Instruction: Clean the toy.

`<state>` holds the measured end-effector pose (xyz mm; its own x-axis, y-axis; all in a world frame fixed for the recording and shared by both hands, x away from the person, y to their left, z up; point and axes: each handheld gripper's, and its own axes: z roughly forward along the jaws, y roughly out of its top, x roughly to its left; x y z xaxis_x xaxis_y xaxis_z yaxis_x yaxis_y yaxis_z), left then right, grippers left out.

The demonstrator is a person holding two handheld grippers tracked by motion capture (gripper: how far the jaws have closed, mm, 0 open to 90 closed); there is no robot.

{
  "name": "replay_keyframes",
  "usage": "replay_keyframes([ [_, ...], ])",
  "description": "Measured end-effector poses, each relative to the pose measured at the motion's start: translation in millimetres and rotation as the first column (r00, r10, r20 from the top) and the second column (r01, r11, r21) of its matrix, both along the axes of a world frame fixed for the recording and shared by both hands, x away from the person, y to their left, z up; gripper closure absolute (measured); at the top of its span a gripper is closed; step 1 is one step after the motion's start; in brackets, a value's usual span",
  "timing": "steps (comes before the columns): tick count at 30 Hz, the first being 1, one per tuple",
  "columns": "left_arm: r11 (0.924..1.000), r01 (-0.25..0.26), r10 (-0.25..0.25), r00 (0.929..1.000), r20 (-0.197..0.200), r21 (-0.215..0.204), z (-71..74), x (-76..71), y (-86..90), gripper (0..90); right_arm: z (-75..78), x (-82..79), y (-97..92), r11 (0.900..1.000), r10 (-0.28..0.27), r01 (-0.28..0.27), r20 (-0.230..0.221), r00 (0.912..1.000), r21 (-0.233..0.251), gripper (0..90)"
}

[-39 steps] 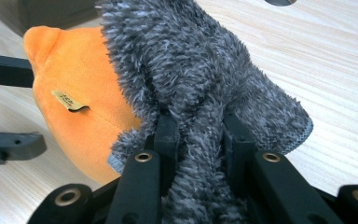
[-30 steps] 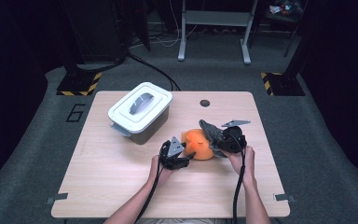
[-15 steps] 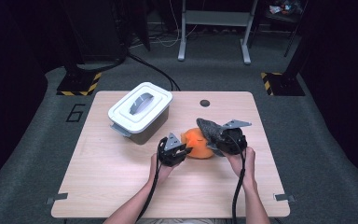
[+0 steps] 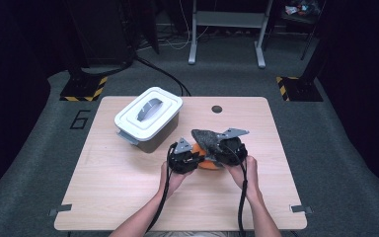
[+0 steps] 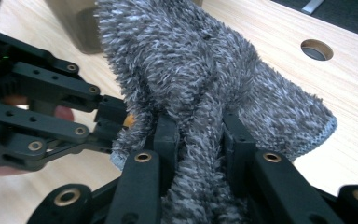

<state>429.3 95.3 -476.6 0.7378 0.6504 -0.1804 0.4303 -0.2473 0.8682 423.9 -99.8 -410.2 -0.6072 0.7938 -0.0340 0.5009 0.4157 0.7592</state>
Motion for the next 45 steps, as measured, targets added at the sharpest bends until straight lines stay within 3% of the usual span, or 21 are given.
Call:
replay_keyframes([
  [3,0.9999,-0.008,0.007,0.9999,-0.009,-0.013,-1.9,1.2,0.3,77.4,-3.4,2.4,-0.4,0.9999,-0.012,0.012,-0.005,0.9999,0.005,71.8],
  [8,0.9999,-0.008,0.008,1.0000,0.006,0.011,-1.5,1.4,-1.7,77.4,-4.6,2.6,-4.1,0.9990,-0.044,0.044,-0.013,0.9990,0.012,72.0],
  [9,0.9999,-0.009,0.009,1.0000,0.001,0.006,-1.8,1.6,-1.5,77.4,-5.0,4.2,-8.5,0.9995,-0.031,0.031,-0.001,0.9995,0.000,72.0],
  [14,0.9999,-0.014,0.014,0.9999,-0.003,-0.001,-3.5,3.0,0.6,77.4,-8.0,6.1,-21.0,0.9973,-0.072,0.072,-0.009,0.9974,0.009,72.0],
  [20,0.9999,-0.014,0.014,0.9999,0.001,0.010,-3.8,3.5,1.0,77.3,-16.9,10.4,-40.8,0.9926,-0.113,0.115,-0.046,0.9925,0.039,71.9],
  [26,0.9999,-0.011,0.011,0.9999,-0.001,0.010,-4.2,4.2,1.5,77.3,-28.1,17.3,-57.7,0.9877,-0.148,0.151,-0.070,0.9865,0.039,71.9],
  [34,0.9999,-0.008,0.008,1.0000,0.002,0.013,-5.0,5.5,2.2,77.3,-42.9,24.2,-68.2,0.9786,-0.200,0.205,-0.127,0.9715,0.021,71.9],
  [41,0.9999,-0.010,0.010,0.9999,0.003,0.007,-6.0,6.0,2.2,77.0,-69.2,40.2,-75.0,0.9709,-0.239,0.238,-0.211,0.9480,-0.030,71.8],
  [43,0.9999,-0.012,0.012,0.9999,0.002,0.007,-6.0,6.2,2.6,77.0,-78.8,44.4,-75.4,0.9692,-0.246,0.240,-0.247,0.9372,-0.054,71.8],
  [44,0.9999,-0.012,0.012,0.9999,0.001,0.007,-6.0,6.1,2.7,77.0,-81.1,44.9,-75.5,0.9696,-0.244,0.240,-0.258,0.9347,-0.049,71.8],
  [45,0.9999,-0.011,0.011,0.9999,0.001,0.008,-6.0,6.0,2.7,76.9,-83.2,46.0,-76.9,0.9722,-0.234,0.230,-0.257,0.9376,-0.047,71.8],
])
